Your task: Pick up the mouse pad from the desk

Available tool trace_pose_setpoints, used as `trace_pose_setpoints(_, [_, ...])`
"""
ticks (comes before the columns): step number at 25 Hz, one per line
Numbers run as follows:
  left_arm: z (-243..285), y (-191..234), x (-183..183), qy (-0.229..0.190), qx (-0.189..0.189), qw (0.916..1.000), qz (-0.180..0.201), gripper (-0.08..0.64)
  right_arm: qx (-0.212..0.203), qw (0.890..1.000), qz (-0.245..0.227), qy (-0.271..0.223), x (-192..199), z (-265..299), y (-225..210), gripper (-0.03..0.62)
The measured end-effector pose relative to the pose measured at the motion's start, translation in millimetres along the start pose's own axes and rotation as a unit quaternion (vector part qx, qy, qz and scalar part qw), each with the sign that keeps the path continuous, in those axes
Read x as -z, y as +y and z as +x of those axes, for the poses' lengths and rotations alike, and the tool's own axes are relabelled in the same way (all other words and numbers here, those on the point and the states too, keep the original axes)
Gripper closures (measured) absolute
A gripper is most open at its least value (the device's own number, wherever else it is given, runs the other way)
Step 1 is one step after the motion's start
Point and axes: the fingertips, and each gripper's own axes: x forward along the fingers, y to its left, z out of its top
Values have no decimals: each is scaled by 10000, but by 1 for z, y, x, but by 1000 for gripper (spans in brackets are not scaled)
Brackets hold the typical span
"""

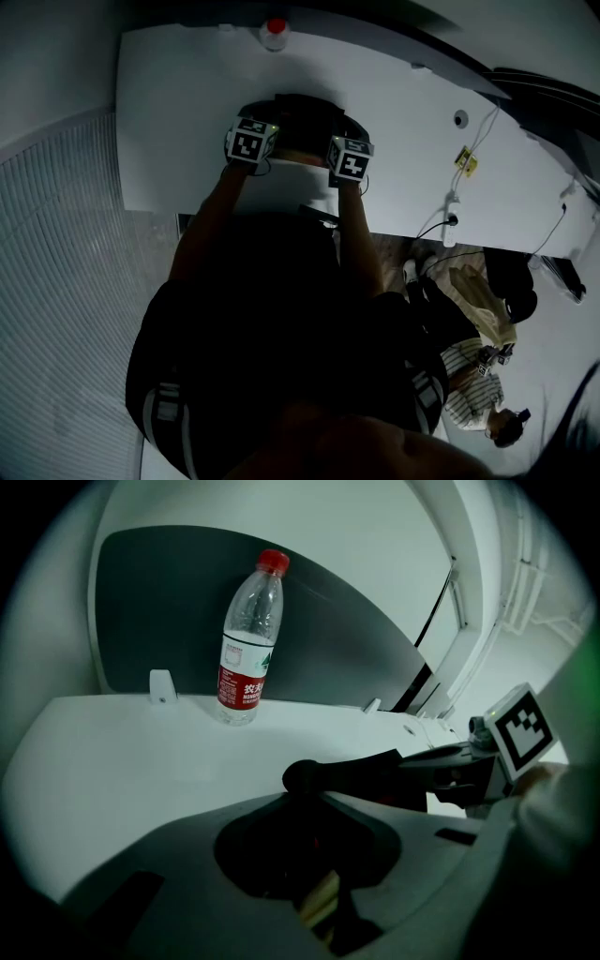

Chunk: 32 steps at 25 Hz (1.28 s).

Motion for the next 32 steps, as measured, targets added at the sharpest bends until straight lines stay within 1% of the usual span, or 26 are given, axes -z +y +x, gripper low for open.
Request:
trace_pose_setpoints(10, [-22, -8, 1, -156, -4, 9999, 2, 511, -90, 9998, -77, -176, 0, -18, 12, 534])
trace_pose_setpoints(14, [-30, -10, 2, -225, -35, 9997, 27, 511, -73, 9998, -131, -161, 3, -26, 13, 534])
trace_pose_setpoints(20, [-44, -16, 3, -336, 3, 9994, 50, 512, -66, 9991, -200, -361, -1, -37, 18, 534])
trace_pose_setpoints(24, [-52, -17, 6, -427, -33, 9991, 60, 511, -51, 9991, -227, -350, 2, -47, 21, 535])
trace_pose_setpoints(28, [-64, -24, 7, -442, 45, 9990, 54, 512, -105, 9985, -249, -476, 2, -54, 27, 535])
trace_pose_setpoints(32, [-72, -28, 9, -509, 41, 9987, 66, 512, -144, 9981, -286, -535, 3, -61, 31, 536])
